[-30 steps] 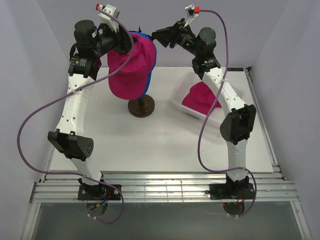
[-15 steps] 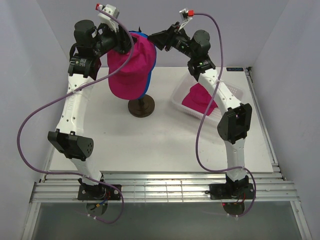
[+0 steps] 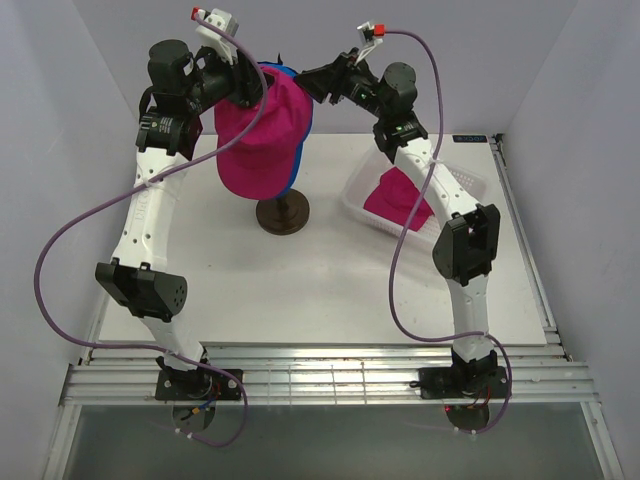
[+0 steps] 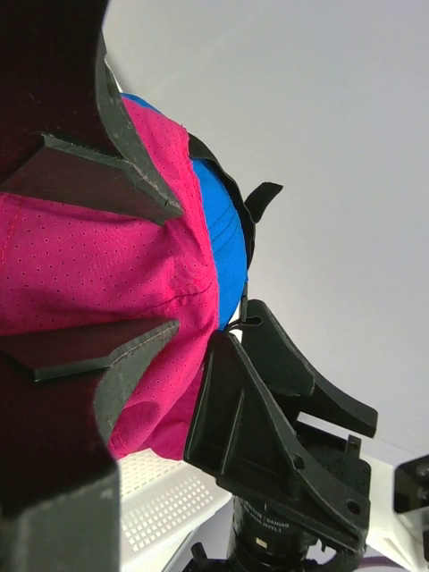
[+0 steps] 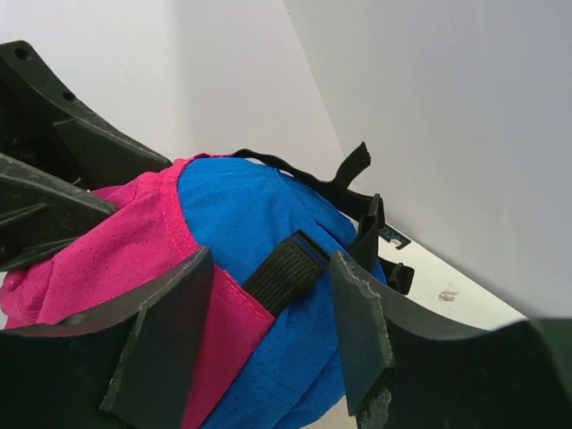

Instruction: Stack the hats

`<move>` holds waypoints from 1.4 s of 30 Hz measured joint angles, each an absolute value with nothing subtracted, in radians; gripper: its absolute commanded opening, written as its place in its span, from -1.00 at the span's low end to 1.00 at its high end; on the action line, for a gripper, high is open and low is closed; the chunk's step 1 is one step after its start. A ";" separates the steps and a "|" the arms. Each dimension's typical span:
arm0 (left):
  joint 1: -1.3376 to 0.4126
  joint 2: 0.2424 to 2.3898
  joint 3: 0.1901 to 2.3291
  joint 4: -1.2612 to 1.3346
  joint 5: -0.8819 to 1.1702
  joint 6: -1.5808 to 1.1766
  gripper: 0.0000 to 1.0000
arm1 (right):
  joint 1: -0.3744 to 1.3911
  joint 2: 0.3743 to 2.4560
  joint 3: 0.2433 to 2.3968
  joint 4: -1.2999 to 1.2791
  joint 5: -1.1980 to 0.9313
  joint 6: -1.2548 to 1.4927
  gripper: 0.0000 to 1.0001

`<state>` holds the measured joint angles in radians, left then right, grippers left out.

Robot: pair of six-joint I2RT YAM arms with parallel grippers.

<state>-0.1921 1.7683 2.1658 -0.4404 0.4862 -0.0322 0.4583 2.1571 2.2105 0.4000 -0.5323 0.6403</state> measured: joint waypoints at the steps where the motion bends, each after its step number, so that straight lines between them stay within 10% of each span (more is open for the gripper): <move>1: -0.192 1.768 2.166 -0.440 0.486 -0.033 0.17 | 0.458 2.162 2.210 0.400 -0.531 0.643 0.21; 14: -0.192 1.768 2.165 -0.440 0.487 -0.035 0.17 | 0.453 2.185 2.210 0.467 -0.550 0.707 -0.83; 42: -0.197 1.757 2.209 -0.509 0.485 -0.027 0.76 | 0.451 2.067 1.958 0.509 -0.447 0.614 -0.85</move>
